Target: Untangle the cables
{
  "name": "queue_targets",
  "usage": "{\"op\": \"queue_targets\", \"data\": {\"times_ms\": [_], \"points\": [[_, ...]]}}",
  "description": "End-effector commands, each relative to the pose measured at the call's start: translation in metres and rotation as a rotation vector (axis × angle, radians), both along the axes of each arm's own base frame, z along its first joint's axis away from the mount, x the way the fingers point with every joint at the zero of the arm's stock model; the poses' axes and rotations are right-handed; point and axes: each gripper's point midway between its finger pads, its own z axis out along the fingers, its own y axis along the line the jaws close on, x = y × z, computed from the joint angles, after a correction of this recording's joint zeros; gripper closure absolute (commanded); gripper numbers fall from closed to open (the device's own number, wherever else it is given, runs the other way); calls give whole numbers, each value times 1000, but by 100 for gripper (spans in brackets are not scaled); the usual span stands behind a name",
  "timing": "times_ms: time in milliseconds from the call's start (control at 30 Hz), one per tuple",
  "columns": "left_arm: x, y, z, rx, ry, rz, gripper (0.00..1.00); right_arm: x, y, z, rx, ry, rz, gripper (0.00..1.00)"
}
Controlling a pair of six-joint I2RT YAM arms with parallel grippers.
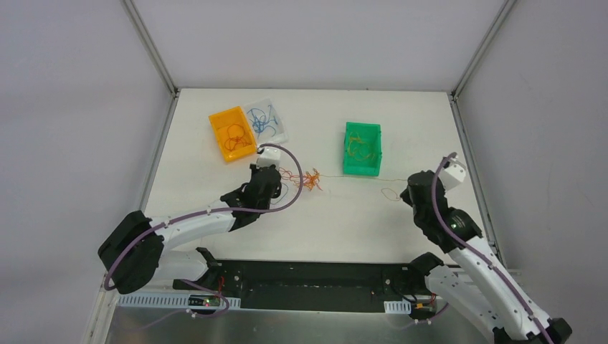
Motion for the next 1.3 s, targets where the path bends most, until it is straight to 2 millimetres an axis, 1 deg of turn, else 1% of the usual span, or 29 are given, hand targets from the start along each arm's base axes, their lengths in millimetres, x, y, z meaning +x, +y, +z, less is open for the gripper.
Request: {"op": "queue_targets", "data": {"times_ms": [0, 133, 233, 400, 500, 567, 667, 700, 733, 767, 833, 900, 933, 1000, 1033, 1067, 1100, 1133, 1200, 1233, 1267], "points": [[-3, 39, 20, -28, -116, 184, 100, -14, -41, 12, -48, -55, -150, 100], [-4, 42, 21, -29, -121, 197, 100, -17, -47, 24, -56, -67, -169, 100], [-2, 42, 19, -10, -111, 206, 100, -17, -43, 35, -30, -90, -141, 100], [-1, 41, 18, 6, -98, 209, 100, -19, -46, 56, -15, -157, -134, 100], [-2, 45, 18, 13, -103, 224, 100, -24, -59, 65, -56, -163, -184, 100], [-3, 50, 19, 19, -110, 254, 100, -29, -71, 73, -83, -177, -239, 100], [-4, 66, 21, 21, -124, 337, 100, -39, -92, 88, -120, -220, -340, 100], [-5, 73, 21, 14, -128, 376, 100, -41, -94, 91, -123, -226, -344, 100], [-5, 77, 20, 2, -125, 400, 100, -38, -89, 93, -115, -230, -310, 100], [-4, 77, 19, -5, -118, 395, 100, -35, -79, 89, -111, -210, -244, 100], [-3, 70, 17, -9, -98, 345, 100, -26, -46, 81, -62, -166, -61, 100], [-2, 62, 15, -14, -82, 302, 100, -23, -13, 73, 0, -122, 108, 100], [-1, 59, 13, -11, -74, 282, 100, -23, 0, 70, 22, -110, 174, 100], [1, 51, 11, -12, -57, 238, 100, -25, 17, 63, 57, -89, 265, 100], [1, 47, 11, -14, -48, 215, 100, -26, 23, 60, 67, -78, 294, 100], [2, 38, 10, -19, -32, 168, 100, -27, 27, 58, 70, -67, 319, 100], [2, 29, 9, -21, -14, 112, 93, -28, 31, 53, 66, -47, 347, 95], [2, 18, 8, -22, 7, 47, 85, -29, 35, 49, 63, -25, 371, 87], [0, 1, 7, -28, 33, -56, 57, -29, 35, 39, 49, 25, 372, 63], [-2, -5, 7, -37, 37, -88, 47, -28, 35, 33, 43, 52, 368, 52], [-3, -9, 7, -43, 40, -112, 39, -28, 37, 30, 41, 63, 379, 42]]}}
